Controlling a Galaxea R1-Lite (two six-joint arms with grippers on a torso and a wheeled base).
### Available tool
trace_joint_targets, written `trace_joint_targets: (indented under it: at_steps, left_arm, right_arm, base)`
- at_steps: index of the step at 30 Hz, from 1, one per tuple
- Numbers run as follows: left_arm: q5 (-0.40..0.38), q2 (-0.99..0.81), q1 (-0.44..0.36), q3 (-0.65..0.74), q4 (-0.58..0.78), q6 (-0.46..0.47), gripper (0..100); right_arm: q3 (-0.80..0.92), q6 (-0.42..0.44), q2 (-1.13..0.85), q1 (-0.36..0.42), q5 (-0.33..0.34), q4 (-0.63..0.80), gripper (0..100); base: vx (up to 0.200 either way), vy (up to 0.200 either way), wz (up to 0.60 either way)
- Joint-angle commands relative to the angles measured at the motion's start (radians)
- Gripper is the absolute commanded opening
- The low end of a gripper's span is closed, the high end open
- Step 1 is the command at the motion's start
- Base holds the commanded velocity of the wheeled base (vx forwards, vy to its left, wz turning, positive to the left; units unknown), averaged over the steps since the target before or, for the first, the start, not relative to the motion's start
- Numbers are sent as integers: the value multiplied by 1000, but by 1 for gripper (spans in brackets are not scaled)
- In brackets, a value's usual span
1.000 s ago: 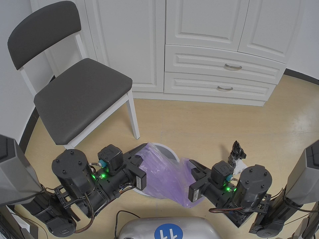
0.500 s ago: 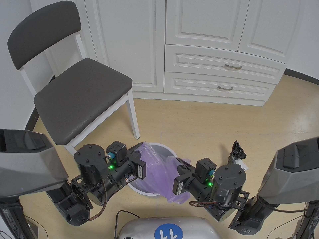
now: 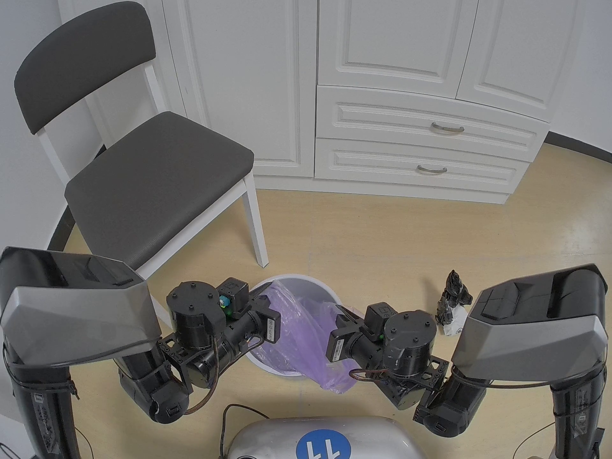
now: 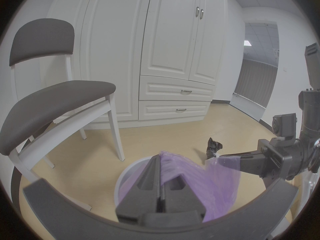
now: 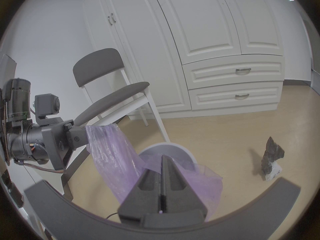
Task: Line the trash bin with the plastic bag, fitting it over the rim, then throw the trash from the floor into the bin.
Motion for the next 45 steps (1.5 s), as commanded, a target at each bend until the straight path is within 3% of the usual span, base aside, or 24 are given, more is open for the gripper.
trace_joint_targets:
  at_steps: [1, 6, 10, 15, 26, 38, 45]
  left_arm:
    - [1, 56, 36, -29, -1, 0, 0]
    - [-1, 101, 120, -84, -1, -3, 0]
    - [-2, 81, 166, -90, -1, -3, 0]
    - [-7, 15, 180, -69, -1, -3, 0]
    - [-10, -53, 180, -32, 1, 4, 0]
    - [-13, -179, 146, 33, 2, 12, 0]
    - [-18, -84, 115, 14, 1, -2, 0]
  right_arm:
    - [-37, 10, 71, -16, -1, -18, 0]
    - [-84, 47, 75, -16, -3, -18, 0]
    - [-133, 138, 46, 7, -14, -18, 0]
    - [-162, 234, 17, 47, -26, -18, 0]
    - [-177, 343, 20, 66, -24, -18, 0]
    - [-219, 366, 64, 61, -26, -18, 0]
    - [-195, 362, 83, 30, -15, -18, 0]
  base:
    - [0, 0, 0]
    - [0, 0, 0]
    - [0, 0, 0]
    - [0, 0, 0]
    - [0, 0, 0]
    - [0, 0, 0]
    - [0, 0, 0]
